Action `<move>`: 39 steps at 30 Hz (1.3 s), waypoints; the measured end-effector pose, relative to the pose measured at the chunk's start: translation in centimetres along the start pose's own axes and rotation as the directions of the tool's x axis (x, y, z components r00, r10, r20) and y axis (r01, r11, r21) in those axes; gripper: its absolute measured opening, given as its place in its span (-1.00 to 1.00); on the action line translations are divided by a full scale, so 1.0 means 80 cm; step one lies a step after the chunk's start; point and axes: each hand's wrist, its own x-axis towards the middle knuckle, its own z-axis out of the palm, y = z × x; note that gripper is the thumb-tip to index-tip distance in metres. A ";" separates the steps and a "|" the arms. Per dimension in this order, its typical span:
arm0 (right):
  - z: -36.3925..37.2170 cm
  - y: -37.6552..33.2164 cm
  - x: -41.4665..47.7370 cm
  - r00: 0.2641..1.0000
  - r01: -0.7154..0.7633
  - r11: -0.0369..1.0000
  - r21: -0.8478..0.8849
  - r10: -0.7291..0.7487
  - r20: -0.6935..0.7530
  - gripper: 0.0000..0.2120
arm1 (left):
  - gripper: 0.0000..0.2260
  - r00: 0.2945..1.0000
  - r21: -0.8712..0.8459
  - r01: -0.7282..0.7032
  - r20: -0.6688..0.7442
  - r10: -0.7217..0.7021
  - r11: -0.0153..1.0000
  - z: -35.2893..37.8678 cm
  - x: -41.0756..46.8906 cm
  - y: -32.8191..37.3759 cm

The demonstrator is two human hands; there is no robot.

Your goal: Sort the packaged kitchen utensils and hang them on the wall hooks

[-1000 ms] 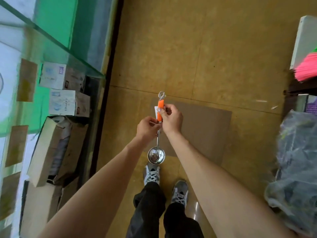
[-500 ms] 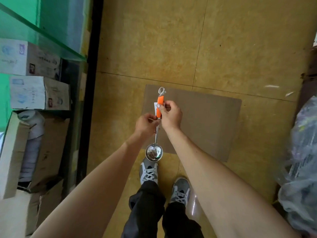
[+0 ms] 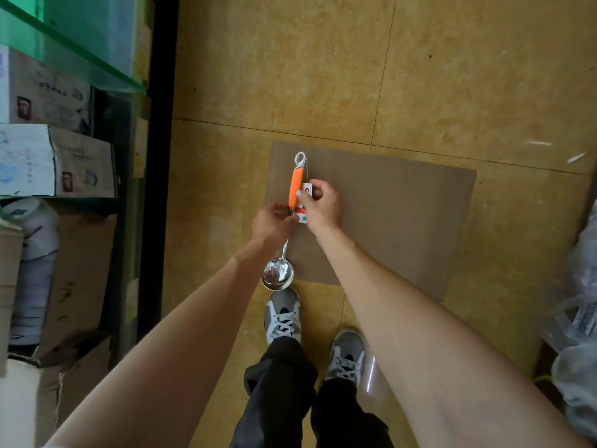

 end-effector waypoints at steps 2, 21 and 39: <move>-0.002 0.001 -0.002 1.000 -0.006 1.000 -0.001 0.006 -0.002 -0.69 | -0.83 1.000 0.012 -0.012 -0.013 0.013 1.000 0.002 -0.003 0.003; -0.052 -0.039 -0.049 0.994 0.074 0.972 -0.222 -0.091 -0.067 -0.53 | -0.50 0.942 0.531 -0.265 -0.038 0.335 0.805 -0.024 -0.080 0.080; -0.297 -0.116 -0.149 0.835 0.209 0.734 -0.646 -0.478 -0.272 -0.41 | -0.37 0.618 0.810 -0.567 0.300 0.727 0.148 0.028 -0.263 0.248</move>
